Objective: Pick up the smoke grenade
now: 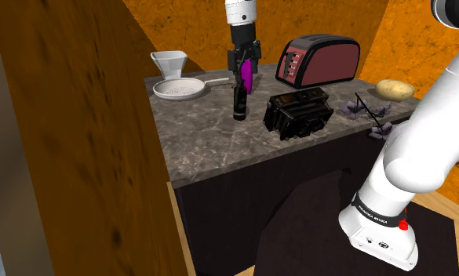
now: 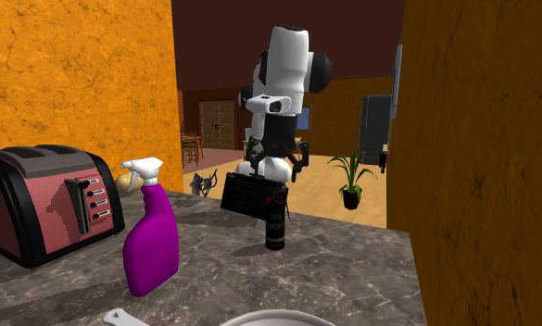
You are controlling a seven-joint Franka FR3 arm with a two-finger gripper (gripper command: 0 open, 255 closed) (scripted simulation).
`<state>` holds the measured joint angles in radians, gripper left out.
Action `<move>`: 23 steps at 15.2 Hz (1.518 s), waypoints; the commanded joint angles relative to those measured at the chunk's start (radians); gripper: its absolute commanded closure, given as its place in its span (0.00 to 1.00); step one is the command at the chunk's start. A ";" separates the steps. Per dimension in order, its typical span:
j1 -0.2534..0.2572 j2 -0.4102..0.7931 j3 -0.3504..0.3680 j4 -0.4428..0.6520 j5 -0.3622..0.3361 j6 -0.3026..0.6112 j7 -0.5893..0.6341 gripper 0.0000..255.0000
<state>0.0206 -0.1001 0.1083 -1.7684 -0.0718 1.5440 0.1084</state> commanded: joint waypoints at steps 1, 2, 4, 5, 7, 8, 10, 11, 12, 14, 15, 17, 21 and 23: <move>0.005 0.092 0.010 0.109 -0.018 -0.029 0.022 0.00; 0.005 0.090 0.009 0.092 -0.018 -0.015 0.023 0.00; 0.005 0.086 0.009 0.061 -0.018 0.012 0.025 0.00; 0.005 0.085 0.009 0.046 -0.017 0.026 0.026 0.00; 0.005 0.083 0.008 0.017 -0.017 0.053 0.028 0.00; 0.005 0.082 0.008 0.002 -0.017 0.067 0.029 0.00; 0.005 0.082 0.008 -0.006 -0.017 0.075 0.029 0.00; 0.004 0.082 0.008 -0.005 -0.017 0.074 0.028 1.00; 0.005 0.084 0.008 -0.003 -0.018 0.074 0.029 1.00; 0.005 0.083 0.008 -0.004 -0.017 0.075 0.029 1.00; 0.005 0.083 0.008 -0.004 -0.017 0.075 0.029 1.00; 0.005 0.082 0.008 -0.006 -0.017 0.076 0.029 1.00; 0.005 0.082 0.009 0.008 -0.017 0.061 0.028 1.00; 0.005 0.084 0.009 0.037 -0.017 0.034 0.027 1.00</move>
<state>0.0264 -0.0182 0.1179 -1.7434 -0.0885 1.5896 0.1371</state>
